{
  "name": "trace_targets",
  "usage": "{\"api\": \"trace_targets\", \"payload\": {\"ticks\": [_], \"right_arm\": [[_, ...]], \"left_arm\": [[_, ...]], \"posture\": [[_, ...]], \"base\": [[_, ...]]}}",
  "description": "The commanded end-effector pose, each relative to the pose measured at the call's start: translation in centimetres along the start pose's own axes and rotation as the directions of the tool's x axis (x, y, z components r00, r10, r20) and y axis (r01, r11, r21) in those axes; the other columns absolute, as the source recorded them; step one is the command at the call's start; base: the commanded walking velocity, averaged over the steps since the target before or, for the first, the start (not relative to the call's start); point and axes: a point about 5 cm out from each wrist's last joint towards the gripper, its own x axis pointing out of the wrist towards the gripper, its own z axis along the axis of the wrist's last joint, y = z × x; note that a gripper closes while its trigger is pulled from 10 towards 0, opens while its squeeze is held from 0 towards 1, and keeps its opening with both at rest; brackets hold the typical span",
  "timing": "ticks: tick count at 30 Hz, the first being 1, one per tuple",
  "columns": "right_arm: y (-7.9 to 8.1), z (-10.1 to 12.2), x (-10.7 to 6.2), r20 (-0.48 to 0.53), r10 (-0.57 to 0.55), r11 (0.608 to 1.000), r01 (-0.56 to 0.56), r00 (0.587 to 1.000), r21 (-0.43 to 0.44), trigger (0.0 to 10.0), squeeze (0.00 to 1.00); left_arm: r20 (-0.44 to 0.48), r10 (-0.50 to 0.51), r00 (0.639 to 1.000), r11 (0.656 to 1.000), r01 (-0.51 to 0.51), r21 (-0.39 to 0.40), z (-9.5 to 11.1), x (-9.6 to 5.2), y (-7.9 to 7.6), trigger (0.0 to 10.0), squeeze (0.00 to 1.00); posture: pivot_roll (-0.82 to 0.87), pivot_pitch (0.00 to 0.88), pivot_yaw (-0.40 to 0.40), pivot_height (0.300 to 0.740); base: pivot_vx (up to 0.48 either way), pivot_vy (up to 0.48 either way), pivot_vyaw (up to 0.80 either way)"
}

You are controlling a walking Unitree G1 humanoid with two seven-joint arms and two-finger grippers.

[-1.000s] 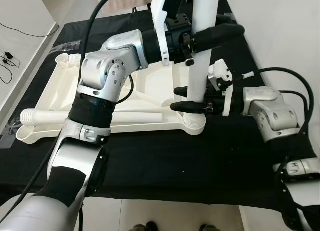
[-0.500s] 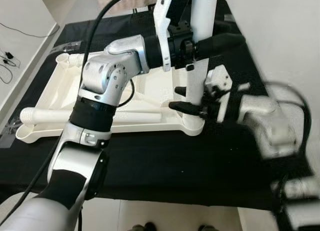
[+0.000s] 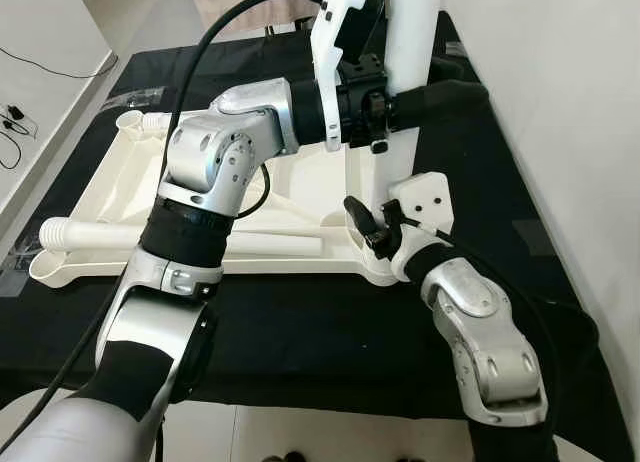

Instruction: Building children table

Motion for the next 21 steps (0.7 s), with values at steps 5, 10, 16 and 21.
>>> {"api": "trace_targets", "payload": {"ticks": [5, 10, 16, 21], "right_arm": [[1.9, -2.4, 0.6, -0.181, 0.15, 0.989, -0.146, 0.972, 0.035, 10.0, 1.0], [-1.4, 1.4, 1.4, -0.053, 0.525, 0.847, -0.528, 0.85, -0.071, 10.0, 1.0], [-3.0, 2.1, 1.9, -0.082, 0.711, 0.694, -0.716, 0.698, -0.081, 10.0, 0.0], [-2.5, 2.0, 2.3, -0.078, 0.791, 0.605, -0.795, 0.606, -0.039, 0.0, 0.0]], "left_arm": [[0.025, -0.061, 0.998, 0.998, 0.061, 0.001, 0.5, 0.9, -0.8, 0.0, 0.0], [0.033, -0.066, 0.997, 0.998, 0.066, -0.004, 0.4, 1.1, -0.6, 0.0, 0.0], [0.04, -0.075, 0.996, 0.997, 0.075, -0.011, 0.4, 1.3, -0.9, 0.0, 0.0], [0.045, -0.086, 0.995, 0.996, 0.087, -0.015, 0.4, 1.4, -1.2, 0.0, 0.0]], "posture": [[-0.05, 0.227, 0.134, 0.74], [-0.05, 0.225, 0.13, 0.74], [-0.05, 0.228, 0.128, 0.74], [-0.04, 0.232, 0.127, 0.74]], "base": [[0.0, 0.0, 0.0], [0.0, 0.0, 0.0], [0.0, 0.0, 0.0], [0.0, 0.0, 0.0]]}}
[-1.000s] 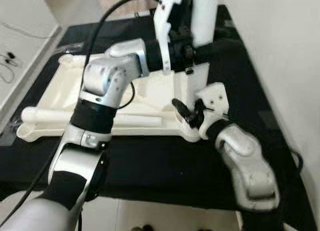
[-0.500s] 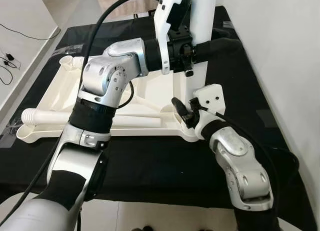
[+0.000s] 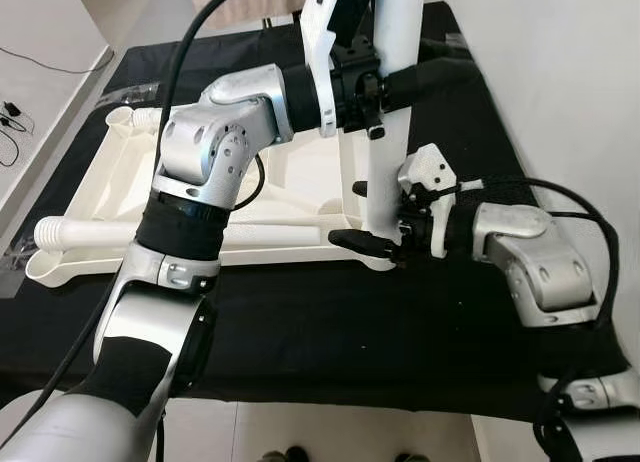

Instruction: Building children table

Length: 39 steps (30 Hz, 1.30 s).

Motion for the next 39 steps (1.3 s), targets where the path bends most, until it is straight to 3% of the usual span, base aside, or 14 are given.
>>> {"api": "trace_targets", "payload": {"ticks": [1, 15, 16, 18, 19, 22, 23, 26, 27, 29, 32, 34, 36, 39], "right_arm": [[1.8, 0.3, 2.3, 0.025, 0.19, 0.982, -0.191, 0.981, 0.006, 0.0, 0.0], [1.2, -0.5, 2.5, 0.05, 0.322, 0.946, -0.323, 0.945, 0.01, 0.0, 0.0], [1.3, -0.7, 2.4, 0.051, 0.31, 0.95, -0.311, 0.949, 0.01, 0.0, 0.0], [1.3, -0.8, 2.3, 0.051, 0.292, 0.956, -0.293, 0.955, 0.013, 0.0, 0.0], [1.3, -1.2, 2.1, 0.051, 0.264, 0.964, -0.265, 0.963, 0.014, 0.0, 0.0], [1.3, -1.7, 1.7, 0.037, 0.209, 0.978, -0.209, 0.977, 0.019, 0.0, 0.0], [1.4, -2.1, 1.3, 0.018, 0.155, 0.987, -0.155, 0.988, 0.03, 0.0, 0.0], [2.6, -3.6, 1.0, -0.064, 0.016, 0.996, -0.011, 0.998, 0.089, 0.0, 0.0], [3.3, -4.9, 1.6, -0.128, -0.175, 0.964, 0.196, 0.976, 0.18, 0.0, 0.0], [8.0, -7.6, 2.4, -0.289, -0.4, 0.858, 0.466, 0.87, 0.216, 0.0, 0.0], [9.7, -8.1, 2.7, -0.324, -0.493, 0.785, 0.573, 0.808, 0.235, 0.0, 0.0], [9.7, -8.1, 2.7, -0.324, -0.493, 0.785, 0.573, 0.808, 0.235, 0.0, 0.0], [7.6, -7.6, 2.6, -0.291, -0.598, 0.716, 0.661, 0.747, 0.227, 0.0, 0.0], [6.5, -7.1, 2.7, -0.258, -0.635, 0.697, 0.684, 0.728, 0.216, 0.0, 0.0]], "left_arm": [[0.031, -0.103, 0.994, 0.993, 0.105, -0.049, -0.3, 1.4, -1.6, 0.0, 0.0], [0.021, -0.147, 0.989, 0.989, 0.148, -0.014, -0.3, 1.5, -2.3, 0.0, 0.0], [0.021, -0.139, 0.99, 0.99, 0.139, -0.01, -0.3, 1.5, -2.3, 5.4, 0.01], [0.02, -0.127, 0.992, 0.992, 0.127, -0.019, -0.4, 1.4, -2.3, 5.4, 0.01], [0.02, -0.131, 0.991, 0.991, 0.132, -0.031, -0.5, 1.3, -2.3, 10.0, 1.0], [0.022, -0.106, 0.994, 0.993, 0.107, -0.047, -0.6, 1.0, -2.1, 10.0, 1.0], [0.024, -0.082, 0.996, 0.995, 0.083, -0.053, -0.6, 0.6, -1.6, 10.0, 0.0], [0.035, -0.02, 0.999, 0.997, 0.023, -0.072, -0.6, -0.7, -0.8, 10.0, 0.0], [0.037, 0.006, 0.999, 0.997, -0.003, -0.082, -0.6, -1.2, -0.6, 10.0, 0.0], [0.031, 0.046, 0.998, 0.995, -0.043, -0.09, -0.6, -2.0, -0.3, 10.0, 0.0], [0.025, 0.07, 0.997, 0.992, -0.067, -0.103, -1.0, -2.8, -0.2, 10.0, 0.0], [0.025, 0.07, 0.997, 0.992, -0.067, -0.103, -1.0, -2.8, -0.2, 10.0, 0.0], [0.016, 0.081, 0.997, 0.99, -0.079, -0.121, -1.9, -3.4, -0.5, 10.0, 0.0], [0.011, 0.101, 0.995, 0.987, -0.099, -0.127, -2.3, -3.9, -0.7, 10.0, 0.0]], "posture": [[-0.04, 0.232, 0.127, 0.74], [-0.03, 0.238, 0.121, 0.74], [-0.03, 0.238, 0.121, 0.74], [-0.04, 0.239, 0.12, 0.74], [-0.04, 0.239, 0.121, 0.74], [-0.05, 0.242, 0.121, 0.74], [-0.05, 0.241, 0.115, 0.74], [-0.06, 0.242, 0.089, 0.74], [-0.06, 0.242, 0.089, 0.74], [-0.04, 0.248, 0.075, 0.74], [-0.06, 0.245, 0.095, 0.74], [-0.06, 0.245, 0.095, 0.74], [-0.07, 0.225, 0.1, 0.74], [-0.08, 0.216, 0.101, 0.74]], "base": [[0.0, 0.0, 0.0], [0.0, 0.0, 0.0], [0.0, 0.0, 0.0], [0.0, 0.0, 0.0], [0.0, 0.0, 0.0], [0.0, 0.0, 0.0], [0.0, 0.0, 0.0], [0.0, 0.0, 0.0], [0.0, 0.0, 0.0], [0.0, 0.0, 0.0], [0.0, 0.0, 0.0], [0.0, 0.0, 0.0], [0.0, 0.0, 0.0], [0.0, 0.0, 0.0]]}}
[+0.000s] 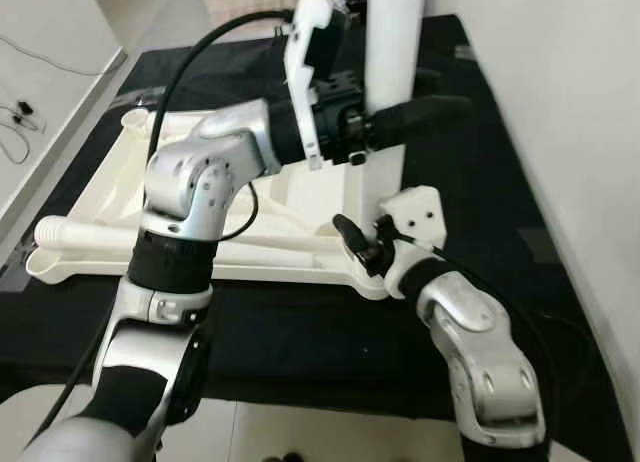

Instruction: Building children table

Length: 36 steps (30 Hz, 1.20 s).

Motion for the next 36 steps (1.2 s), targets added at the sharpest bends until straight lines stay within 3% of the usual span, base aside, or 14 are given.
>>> {"api": "trace_targets", "payload": {"ticks": [1, 3, 4, 5, 6, 8, 9, 17, 19, 26, 30, 32, 34, 36], "right_arm": [[-0.6, -4.9, 0.0, -0.244, -0.044, 0.994, 0.066, 0.969, 0.082, 0.0, 0.0], [-0.6, -4.6, 0.3, -0.23, -0.045, 0.995, 0.064, 0.972, 0.072, 0.0, 0.0], [-0.7, -4.5, 0.4, -0.23, -0.053, 0.996, 0.069, 0.972, 0.063, 1.8, 0.0], [-0.7, -4.5, 0.4, -0.23, -0.053, 0.996, 0.069, 0.972, 0.063, 1.8, 0.0], [-0.5, -4.1, 0.3, -0.209, -0.062, 0.996, 0.075, 0.976, 0.054, 10.0, 0.51], [-0.4, -3.7, 0.2, -0.191, -0.074, 0.994, 0.088, 0.979, 0.065, 10.0, 0.51], [-0.2, -3.3, 0.2, -0.166, -0.052, 0.995, 0.065, 0.985, 0.075, 10.0, 1.0], [-0.6, -1.7, 0.9, -0.05, 0.16, 0.982, -0.155, 0.986, 0.105, 10.0, 1.0], [-1.8, -0.6, 1.3, 0.005, 0.331, 0.941, -0.33, 0.944, 0.076, 10.0, 0.0], [-3.1, 1.2, 2.0, 0.043, 0.532, 0.846, -0.533, 0.845, 0.003, 10.0, 0.0], [-3.6, 2.3, 3.2, -0.003, 0.689, 0.722, -0.687, 0.725, -0.084, 10.0, 0.0], [-3.6, 2.3, 3.2, -0.003, 0.689, 0.722, -0.687, 0.725, -0.084, 10.0, 0.0], [-3.4, 2.6, 3.7, -0.015, 0.728, 0.682, -0.727, 0.685, -0.08, 0.0, 0.0], [-3.2, 2.5, 4.0, -0.035, 0.763, 0.642, -0.763, 0.646, -0.075, 0.0, 0.0]], "left_arm": [[-0.006, 0.028, 1.0, 1.0, -0.028, 0.006, 0.1, -0.8, 0.2, 10.0, 0.0], [-0.006, 0.044, 0.999, 0.999, -0.044, 0.011, 0.2, -1.8, -0.1, 10.0, 0.0], [-0.011, 0.047, 0.999, 0.999, -0.047, 0.018, 0.2, -2.3, -0.3, 10.0, 0.0], [-0.011, 0.047, 0.999, 0.999, -0.047, 0.018, 0.2, -2.3, -0.3, 10.0, 0.0], [-0.027, 0.06, 0.998, 0.998, -0.06, 0.022, 0.1, -3.8, -0.9, 10.0, 0.0], [-0.035, 0.067, 0.997, 0.998, -0.067, 0.021, 0.0, -4.3, -1.1, 10.0, 0.0], [-0.045, 0.067, 0.997, 0.998, -0.066, 0.021, -0.1, -4.8, -1.5, 10.0, 0.0], [-0.066, 0.066, 0.996, 0.997, -0.064, 0.034, -0.2, -6.0, -2.9, 10.0, 0.0], [-0.067, 0.093, 0.993, 0.995, -0.09, 0.05, -0.1, -6.4, -3.1, 10.0, 0.0], [-0.083, 0.145, 0.986, 0.986, -0.138, 0.09, -0.1, -7.2, -3.4, 10.0, 0.0], [-0.12, 0.259, 0.958, 0.956, -0.236, 0.176, -0.4, -8.0, -3.1, 10.0, 0.0], [-0.12, 0.259, 0.958, 0.956, -0.236, 0.176, -0.4, -8.0, -3.1, 10.0, 0.0], [-0.128, 0.318, 0.94, 0.934, -0.287, 0.214, -0.6, -8.4, -2.8, 10.0, 0.0], [-0.117, 0.367, 0.923, 0.912, -0.332, 0.241, -0.4, -8.6, -2.5, 10.0, 0.0]], "posture": [[-0.08, 0.216, 0.101, 0.74], [-0.06, 0.215, 0.095, 0.74], [-0.06, 0.216, 0.097, 0.74], [-0.06, 0.216, 0.097, 0.74], [-0.05, 0.221, 0.093, 0.74], [-0.05, 0.221, 0.092, 0.74], [-0.04, 0.223, 0.092, 0.74], [-0.03, 0.223, 0.082, 0.74], [-0.02, 0.221, 0.074, 0.74], [-0.01, 0.217, 0.067, 0.74], [0.01, 0.214, 0.057, 0.74], [0.01, 0.214, 0.057, 0.74], [0.02, 0.214, 0.054, 0.74], [0.02, 0.215, 0.054, 0.74]], "base": [[0.0, 0.0, 0.0], [0.0, 0.0, 0.0], [0.0, 0.0, 0.0], [0.0, 0.0, 0.0], [0.0, 0.0, 0.0], [0.0, 0.0, 0.0], [0.0, 0.0, 0.0], [0.0, 0.0, 0.0], [0.0, 0.0, 0.0], [0.0, 0.0, 0.0], [0.0, 0.0, 0.0], [0.0, 0.0, 0.0], [0.0, 0.0, 0.0], [0.0, 0.0, 0.0]]}}
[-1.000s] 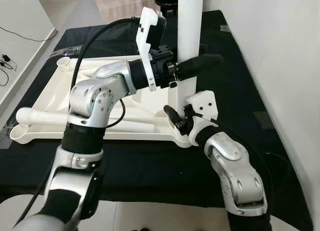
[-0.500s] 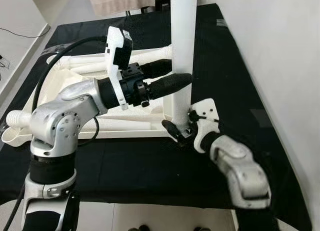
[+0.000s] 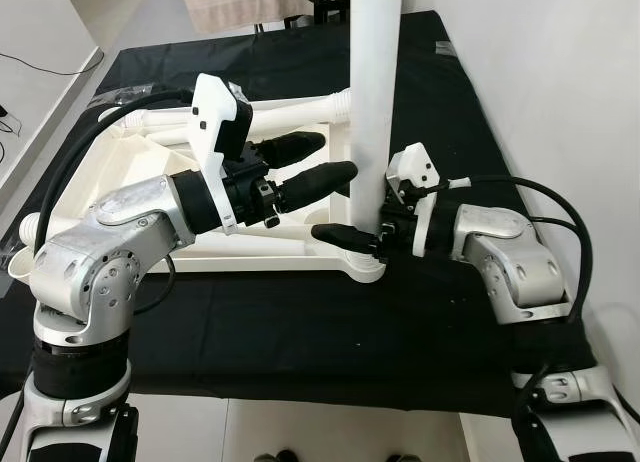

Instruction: Building children table

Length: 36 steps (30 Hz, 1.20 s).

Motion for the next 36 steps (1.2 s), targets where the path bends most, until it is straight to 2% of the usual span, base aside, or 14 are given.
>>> {"api": "trace_targets", "payload": {"ticks": [1, 7, 10, 13, 15, 16, 17, 18, 19, 22, 28, 30, 35, 36], "right_arm": [[0.6, -0.4, 1.2, -0.016, 0.087, 0.996, -0.087, 0.996, 0.001, 0.0, 0.0], [0.2, -0.9, 1.2, -0.031, 0.084, 0.996, -0.084, 0.996, 0.012, 0.0, 0.0], [0.4, -3.2, 0.7, -0.087, -0.051, 0.996, 0.057, 0.995, 0.07, 0.0, 0.0], [0.6, -3.7, 0.6, -0.104, -0.081, 0.993, 0.089, 0.991, 0.076, 0.0, 0.0], [1.6, -5.1, 0.5, -0.144, -0.156, 0.977, 0.174, 0.977, 0.121, 0.0, 0.0], [2.7, -6.9, 0.5, -0.215, -0.354, 0.906, 0.391, 0.91, 0.164, 0.0, 0.0], [3.9, -8.2, 0.1, -0.276, -0.524, 0.789, 0.581, 0.806, 0.2, 0.0, 0.0], [5.9, -9.2, -0.2, -0.316, -0.613, 0.693, 0.684, 0.725, 0.226, 0.0, 0.0], [7.0, -9.3, -0.3, -0.311, -0.665, 0.638, 0.733, 0.68, 0.238, 0.0, 0.0], [7.7, -9.2, -0.2, -0.29, -0.681, 0.626, 0.74, 0.672, 0.247, 0.0, 0.0], [6.2, -8.1, -0.2, -0.172, -0.741, 0.611, 0.758, 0.649, 0.229, 0.0, 0.0], [5.7, -7.4, -0.1, -0.089, -0.751, 0.628, 0.749, 0.654, 0.21, 0.0, 0.0], [6.0, -7.0, -0.2, -0.052, -0.762, 0.628, 0.756, 0.646, 0.185, 0.0, 0.0], [6.6, -6.6, -0.4, -0.004, -0.75, 0.653, 0.741, 0.662, 0.156, 0.0, 0.0]], "left_arm": [[-0.005, 0.062, 0.998, 0.997, -0.062, 0.053, 0.2, -0.6, 0.3, 10.0, 0.0], [-0.005, 0.121, 0.993, 0.99, -0.121, 0.068, 0.0, -0.8, 0.5, 10.0, 0.0], [-0.023, 0.158, 0.987, 0.987, -0.159, 0.0, -1.7, -1.9, -0.7, 10.0, 0.0], [-0.033, 0.16, 0.987, 0.987, -0.161, -0.015, -2.2, -2.2, -1.1, 10.0, 0.0], [-0.062, 0.161, 0.985, 0.985, -0.164, -0.054, -3.5, -2.8, -1.9, 10.0, 0.0], [-0.108, 0.155, 0.982, 0.981, -0.166, -0.103, -5.1, -3.7, -3.1, 10.0, 0.0], [-0.145, 0.15, 0.978, 0.975, -0.17, -0.141, -6.5, -4.4, -4.2, 10.0, 0.0], [-0.19, 0.142, 0.971, 0.967, -0.177, -0.181, -7.9, -5.0, -5.5, 10.0, 0.0], [-0.233, 0.129, 0.964, 0.964, -0.177, -0.2, -9.0, -5.4, -6.5, 10.0, 0.0], [-0.258, 0.122, 0.958, 0.962, -0.178, -0.206, -9.7, -5.7, -7.2, 10.0, 0.0], [-0.296, 0.14, 0.945, 0.955, -0.207, -0.21, -11.0, -5.9, -7.6, 10.0, 0.0], [-0.292, 0.154, 0.944, 0.956, -0.217, -0.196, -11.0, -5.7, -7.4, 10.0, 0.0], [-0.286, 0.166, 0.944, 0.958, -0.223, -0.181, -10.9, -5.7, -7.4, 10.0, 0.0], [-0.28, 0.172, 0.944, 0.959, -0.226, -0.171, -10.7, -5.6, -7.5, 10.0, 0.0]], "posture": [[0.02, 0.218, 0.053, 0.74], [0.02, 0.222, 0.055, 0.74], [0.0, 0.237, 0.055, 0.74], [0.0, 0.237, 0.055, 0.74], [-0.01, 0.244, 0.056, 0.74], [-0.02, 0.255, 0.056, 0.74], [-0.02, 0.259, 0.056, 0.74], [-0.01, 0.264, 0.063, 0.74], [-0.01, 0.267, 0.069, 0.74], [-0.02, 0.265, 0.074, 0.74], [-0.01, 0.256, 0.077, 0.74], [-0.01, 0.252, 0.077, 0.74], [-0.01, 0.25, 0.082, 0.74], [-0.01, 0.245, 0.087, 0.74]], "base": [[0.0, 0.0, 0.0], [0.0, 0.0, 0.0], [0.0, 0.0, 0.0], [0.0, 0.0, 0.0], [0.0, 0.0, 0.0], [0.0, 0.0, 0.0], [0.0, 0.0, 0.0], [0.0, 0.0, 0.0], [0.0, 0.0, 0.0], [0.0, 0.0, 0.0], [0.0, 0.0, 0.0], [0.0, 0.0, 0.0], [0.0, 0.0, 0.0], [0.0, 0.0, 0.0]]}}
